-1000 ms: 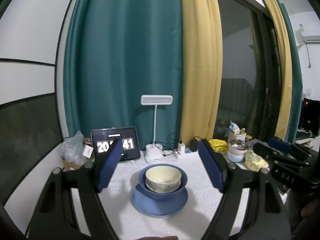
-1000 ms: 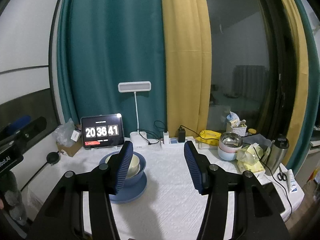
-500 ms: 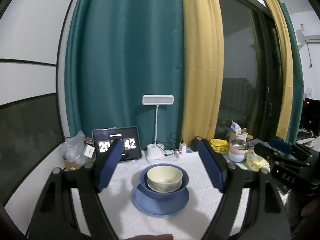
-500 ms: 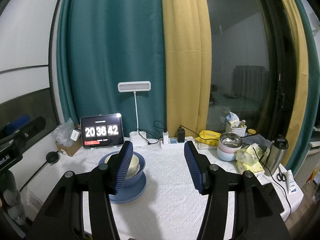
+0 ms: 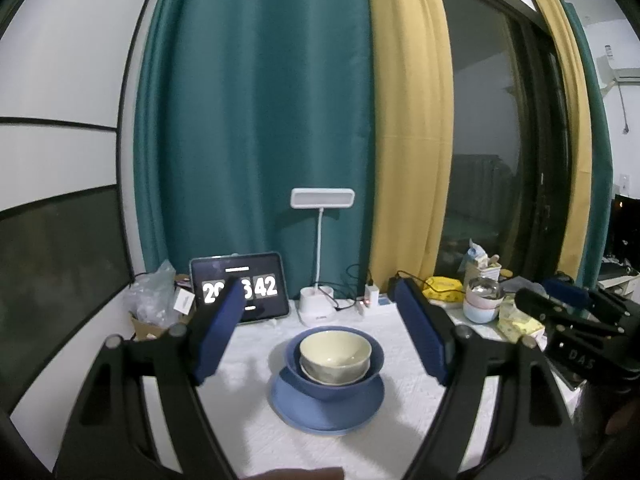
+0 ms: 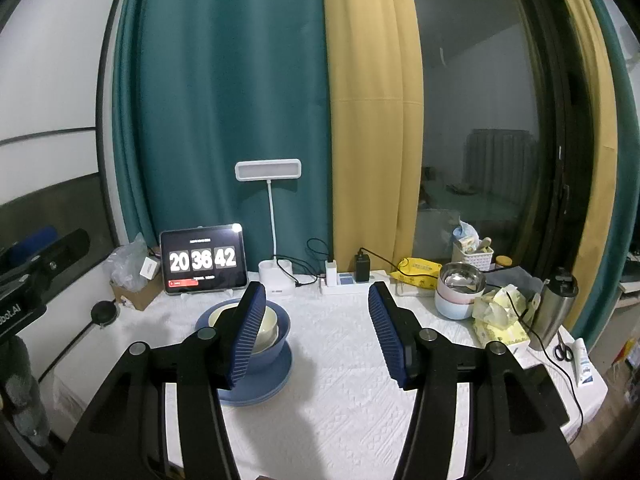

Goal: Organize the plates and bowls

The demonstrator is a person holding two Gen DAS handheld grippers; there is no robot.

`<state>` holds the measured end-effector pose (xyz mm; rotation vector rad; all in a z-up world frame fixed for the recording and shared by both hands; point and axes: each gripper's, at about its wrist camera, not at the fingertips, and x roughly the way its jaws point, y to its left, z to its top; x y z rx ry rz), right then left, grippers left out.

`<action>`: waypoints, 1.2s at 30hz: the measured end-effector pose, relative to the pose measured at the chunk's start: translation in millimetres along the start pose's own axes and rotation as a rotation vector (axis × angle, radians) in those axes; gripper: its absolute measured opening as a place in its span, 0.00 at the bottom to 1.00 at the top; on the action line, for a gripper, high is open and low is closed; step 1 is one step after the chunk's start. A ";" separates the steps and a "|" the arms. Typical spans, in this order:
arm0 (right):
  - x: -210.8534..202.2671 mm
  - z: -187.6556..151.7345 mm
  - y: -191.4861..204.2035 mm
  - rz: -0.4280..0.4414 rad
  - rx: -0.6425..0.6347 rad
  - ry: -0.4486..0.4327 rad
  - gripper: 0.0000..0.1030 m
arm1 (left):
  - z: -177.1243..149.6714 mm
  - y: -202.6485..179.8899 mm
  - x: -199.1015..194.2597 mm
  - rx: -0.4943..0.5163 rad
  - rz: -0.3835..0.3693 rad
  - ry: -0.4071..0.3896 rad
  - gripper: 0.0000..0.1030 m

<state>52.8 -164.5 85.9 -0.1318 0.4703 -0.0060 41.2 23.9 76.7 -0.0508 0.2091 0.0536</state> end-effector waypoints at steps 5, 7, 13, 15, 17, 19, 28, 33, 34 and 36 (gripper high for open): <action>-0.4 0.2 0.0 0.000 0.000 0.001 0.55 | 0.2 0.3 0.9 0.002 -0.001 0.002 0.77; 0.1 0.3 -0.1 0.000 0.000 0.000 0.55 | 0.2 0.1 0.8 0.001 0.000 0.001 0.77; -0.6 0.0 0.0 0.000 -0.002 0.001 0.55 | 0.3 1.0 1.0 0.002 0.003 -0.003 0.77; -0.7 -0.4 -0.3 0.002 -0.001 0.001 0.55 | 0.4 1.0 1.5 0.002 0.001 0.000 0.77; 0.1 -0.5 -0.2 0.000 -0.001 0.002 0.55 | 0.3 0.9 1.5 0.004 0.002 0.001 0.77; 0.0 -0.6 -0.4 0.001 -0.001 0.002 0.55 | 0.2 0.8 1.0 0.005 0.002 0.001 0.77; -0.5 -1.4 -0.4 0.001 -0.002 0.003 0.55 | -0.6 1.3 0.8 0.001 0.004 0.003 0.77; -0.1 -1.2 -0.4 0.001 -0.001 0.001 0.55 | -0.6 0.9 1.2 0.002 0.004 0.003 0.77; -0.3 -1.3 -0.3 0.000 -0.001 0.002 0.55 | -0.5 0.7 1.4 0.000 0.003 0.003 0.77; -0.2 -1.3 -0.3 0.000 -0.001 0.003 0.55 | -0.5 1.1 0.9 0.001 0.003 0.004 0.77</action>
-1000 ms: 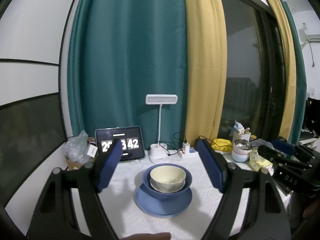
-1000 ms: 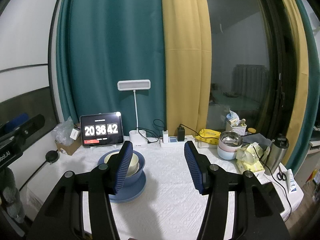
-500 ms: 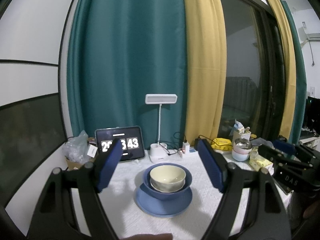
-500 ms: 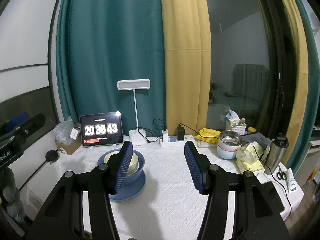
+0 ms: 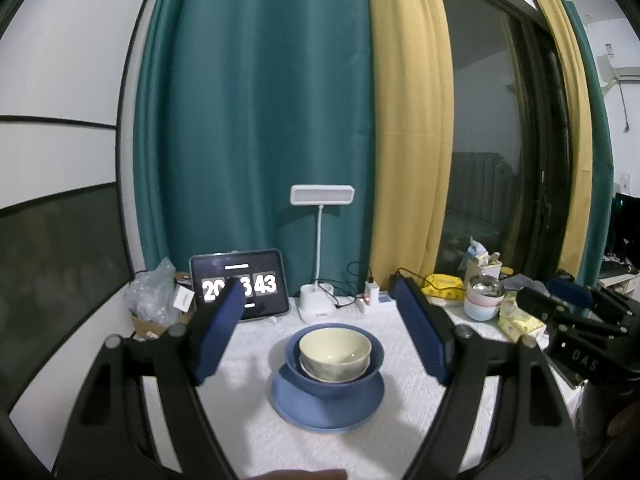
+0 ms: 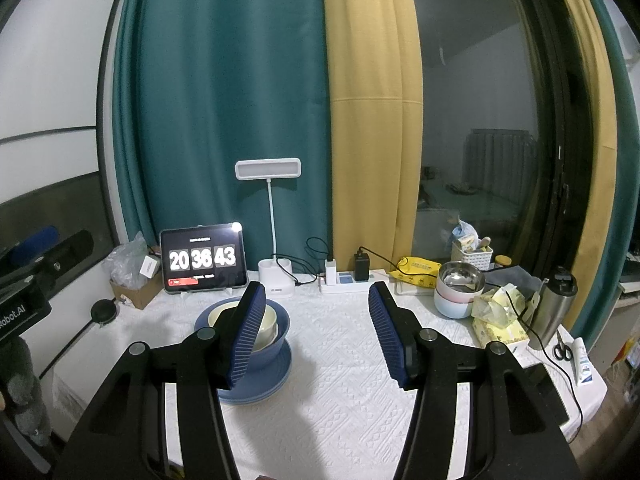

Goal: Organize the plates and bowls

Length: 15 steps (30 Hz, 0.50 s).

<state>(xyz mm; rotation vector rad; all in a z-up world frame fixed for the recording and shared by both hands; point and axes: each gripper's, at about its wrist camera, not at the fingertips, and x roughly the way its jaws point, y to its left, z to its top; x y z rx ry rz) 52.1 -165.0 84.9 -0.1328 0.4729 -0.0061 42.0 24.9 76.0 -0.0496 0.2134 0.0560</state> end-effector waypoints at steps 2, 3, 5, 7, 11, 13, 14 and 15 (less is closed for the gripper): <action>-0.5 -0.1 0.1 0.000 0.001 0.000 0.55 | -0.9 -0.5 0.3 0.000 -0.001 0.001 0.77; 0.1 0.1 -0.1 0.001 0.001 0.000 0.55 | -0.9 -0.2 -0.2 0.001 -0.001 0.000 0.77; -0.6 0.0 0.4 0.002 -0.001 0.000 0.55 | -0.7 -0.9 0.5 -0.001 0.000 0.001 0.77; 0.3 0.1 0.1 0.001 -0.001 0.000 0.55 | -1.0 -0.3 0.1 -0.001 0.002 0.002 0.77; -0.1 -0.2 0.7 0.001 -0.001 0.002 0.55 | -2.6 -1.3 0.5 0.002 0.003 0.002 0.77; -0.9 -0.4 1.0 0.000 -0.002 0.000 0.55 | -2.9 -1.2 0.0 0.004 0.004 0.000 0.77; 0.3 0.2 0.8 0.000 0.000 0.000 0.55 | -2.3 -1.6 0.8 0.004 0.004 0.001 0.77; 0.3 0.2 0.9 0.000 0.000 0.000 0.55 | -2.4 -1.3 0.6 0.005 0.003 0.002 0.77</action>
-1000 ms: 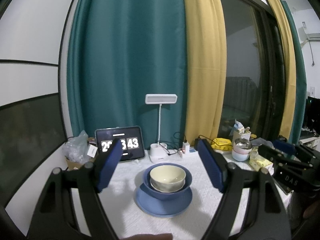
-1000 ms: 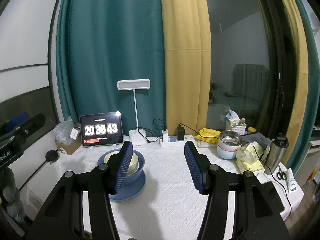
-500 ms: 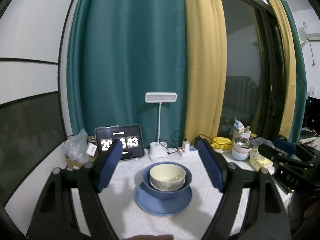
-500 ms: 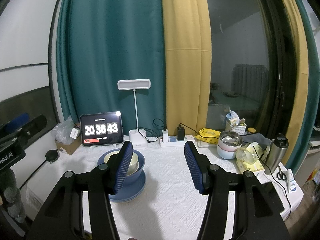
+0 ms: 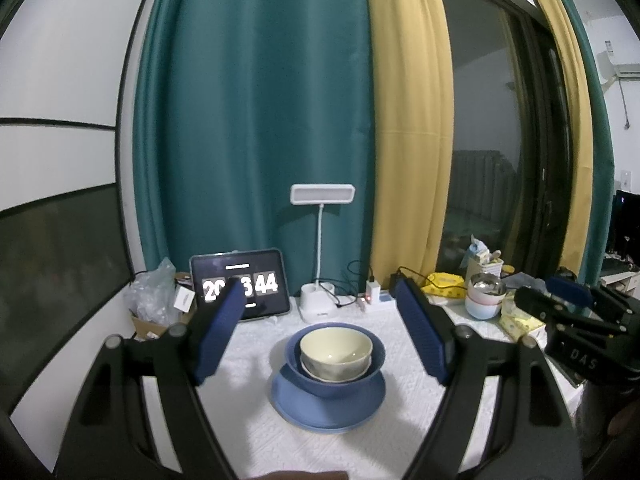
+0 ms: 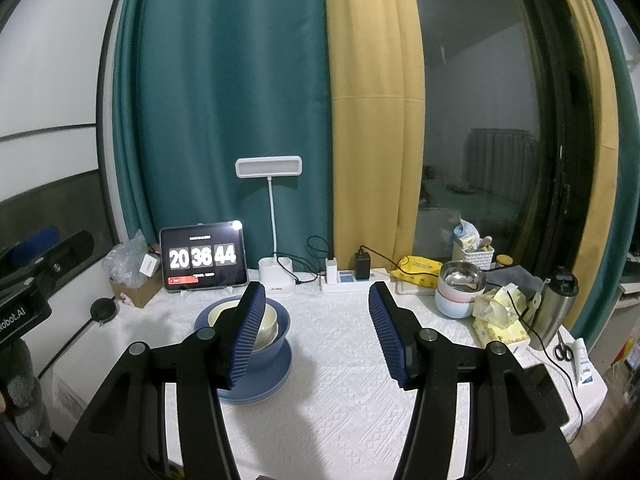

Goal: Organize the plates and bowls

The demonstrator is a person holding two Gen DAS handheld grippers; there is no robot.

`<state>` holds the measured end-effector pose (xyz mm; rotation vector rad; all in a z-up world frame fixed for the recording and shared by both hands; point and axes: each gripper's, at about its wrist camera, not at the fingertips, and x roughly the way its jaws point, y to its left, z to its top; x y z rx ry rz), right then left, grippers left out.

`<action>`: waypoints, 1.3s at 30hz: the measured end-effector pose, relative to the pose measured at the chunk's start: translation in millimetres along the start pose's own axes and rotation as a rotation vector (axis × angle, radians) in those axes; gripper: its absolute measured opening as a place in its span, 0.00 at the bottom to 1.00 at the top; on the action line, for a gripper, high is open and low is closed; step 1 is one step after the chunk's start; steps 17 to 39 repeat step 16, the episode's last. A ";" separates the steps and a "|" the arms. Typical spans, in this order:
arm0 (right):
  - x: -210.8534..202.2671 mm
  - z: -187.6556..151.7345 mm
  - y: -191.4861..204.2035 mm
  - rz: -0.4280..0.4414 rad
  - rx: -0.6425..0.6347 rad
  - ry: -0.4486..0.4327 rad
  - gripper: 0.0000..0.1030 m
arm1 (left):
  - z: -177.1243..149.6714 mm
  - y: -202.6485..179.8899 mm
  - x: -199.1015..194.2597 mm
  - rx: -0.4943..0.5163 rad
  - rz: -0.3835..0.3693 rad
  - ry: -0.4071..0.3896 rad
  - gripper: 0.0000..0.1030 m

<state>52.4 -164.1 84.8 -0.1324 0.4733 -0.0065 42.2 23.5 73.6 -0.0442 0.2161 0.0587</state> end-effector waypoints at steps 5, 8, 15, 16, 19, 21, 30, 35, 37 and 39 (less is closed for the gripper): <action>-0.5 -0.1 0.2 0.000 -0.002 0.001 0.55 | -0.8 -0.7 -0.3 -0.001 0.001 0.000 0.77; -0.8 -1.1 0.5 0.001 -0.001 0.002 0.55 | -2.5 -1.3 -1.0 0.000 -0.002 0.001 0.77; 0.6 -1.7 -0.1 0.000 -0.001 0.003 0.55 | -7.6 -4.0 -2.3 0.020 -0.004 -0.006 0.77; 0.7 -2.0 -0.4 0.000 0.000 0.004 0.55 | -6.8 -5.0 -0.8 0.018 -0.008 0.000 0.77; 0.7 -2.0 -0.4 0.000 0.000 0.004 0.55 | -6.8 -5.0 -0.8 0.018 -0.008 0.000 0.77; 0.7 -2.0 -0.4 0.000 0.000 0.004 0.55 | -6.8 -5.0 -0.8 0.018 -0.008 0.000 0.77; 0.7 -2.0 -0.4 0.000 0.000 0.004 0.55 | -6.8 -5.0 -0.8 0.018 -0.008 0.000 0.77; 0.7 -2.0 -0.4 0.000 0.000 0.004 0.55 | -6.8 -5.0 -0.8 0.018 -0.008 0.000 0.77; 0.7 -2.0 -0.4 0.000 0.000 0.004 0.55 | -6.8 -5.0 -0.8 0.018 -0.008 0.000 0.77; 0.7 -2.0 -0.4 0.000 0.000 0.004 0.55 | -6.8 -5.0 -0.8 0.018 -0.008 0.000 0.77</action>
